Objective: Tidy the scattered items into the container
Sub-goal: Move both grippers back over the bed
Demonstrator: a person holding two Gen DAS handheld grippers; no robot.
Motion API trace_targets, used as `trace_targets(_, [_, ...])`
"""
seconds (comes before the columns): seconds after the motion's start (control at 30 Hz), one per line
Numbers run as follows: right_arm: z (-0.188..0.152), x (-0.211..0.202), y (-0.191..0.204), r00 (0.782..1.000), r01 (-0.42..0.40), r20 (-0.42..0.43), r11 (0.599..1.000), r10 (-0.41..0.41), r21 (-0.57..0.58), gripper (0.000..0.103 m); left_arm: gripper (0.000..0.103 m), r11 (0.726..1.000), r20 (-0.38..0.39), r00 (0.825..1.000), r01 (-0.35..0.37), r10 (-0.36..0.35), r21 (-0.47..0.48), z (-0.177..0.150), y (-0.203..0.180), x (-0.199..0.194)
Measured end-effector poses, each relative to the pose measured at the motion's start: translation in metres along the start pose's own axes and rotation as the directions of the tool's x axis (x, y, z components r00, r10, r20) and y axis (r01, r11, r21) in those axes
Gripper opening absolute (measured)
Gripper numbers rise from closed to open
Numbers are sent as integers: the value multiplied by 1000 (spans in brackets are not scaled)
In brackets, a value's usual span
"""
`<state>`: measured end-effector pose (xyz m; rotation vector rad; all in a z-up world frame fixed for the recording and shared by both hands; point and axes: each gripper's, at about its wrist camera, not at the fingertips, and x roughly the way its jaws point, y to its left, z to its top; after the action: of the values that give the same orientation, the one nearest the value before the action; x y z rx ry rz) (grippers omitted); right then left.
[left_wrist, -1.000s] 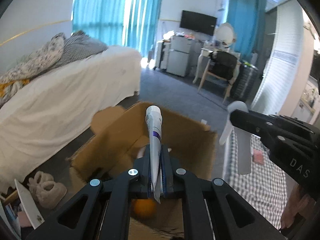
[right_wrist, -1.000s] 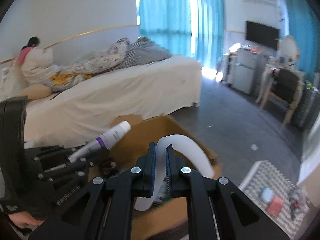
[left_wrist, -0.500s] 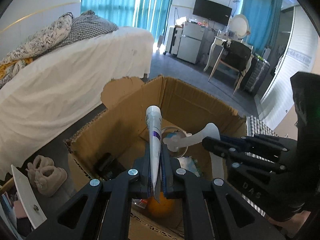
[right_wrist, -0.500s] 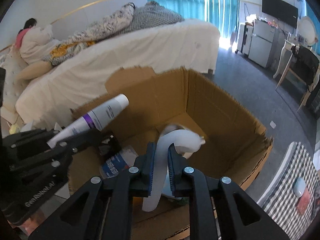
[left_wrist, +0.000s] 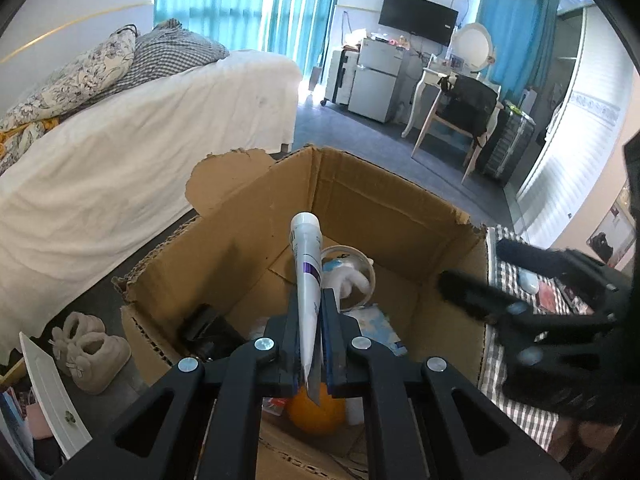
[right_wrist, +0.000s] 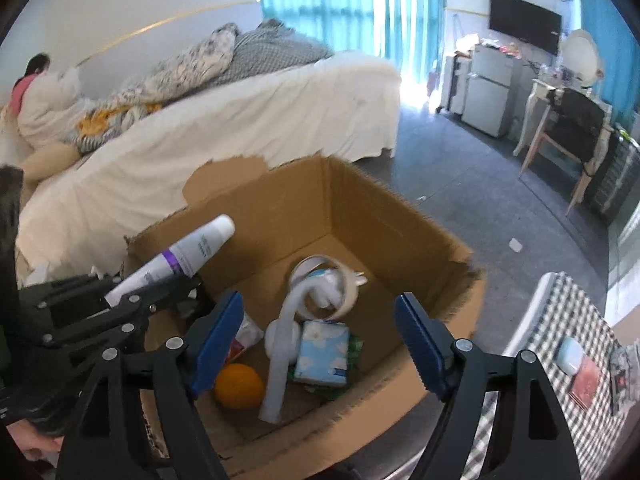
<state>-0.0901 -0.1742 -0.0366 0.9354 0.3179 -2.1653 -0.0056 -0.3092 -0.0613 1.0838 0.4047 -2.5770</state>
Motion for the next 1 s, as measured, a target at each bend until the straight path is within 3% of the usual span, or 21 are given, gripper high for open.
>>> trace_targets(0.1, [-4,-15,-16,1000,18,23,999,-19,45,80,9,1000,-6,1000,0,0,0,-1,-3,2])
trace_targets(0.23, [-9,-25,-37,998,42,36,994,-46,98,80,21,1000,-10,1000,2,-2,-1,-2,-8,3])
trace_targets(0.43, [-23,-45,-76,995,78,49,980,-89,181,80,23,1000,-9,1000,8,-8,28,-3,-30,-3])
trace_targets(0.5, [-30,-55,-94,992,101,52,972,-115,212,81,36,999,1,1000,25,-25,41,-1,-42,-7])
trace_targets(0.57, [-38,-68,-113,987,128,60,961,-147,246,87,60,997,22,998,51,-52,60,3,-60,-14])
trace_targets(0.77, [-69,-115,-179,962,229,61,905,-267,358,94,96,982,60,990,118,-128,148,8,-134,-24])
trace_targets(0.87, [-87,-137,-211,949,261,52,871,-310,416,96,103,968,61,987,134,-150,211,7,-181,-23])
trace_targets(1.0, [-113,-165,-247,928,312,35,823,-372,474,96,103,943,46,979,176,-197,282,1,-243,-16])
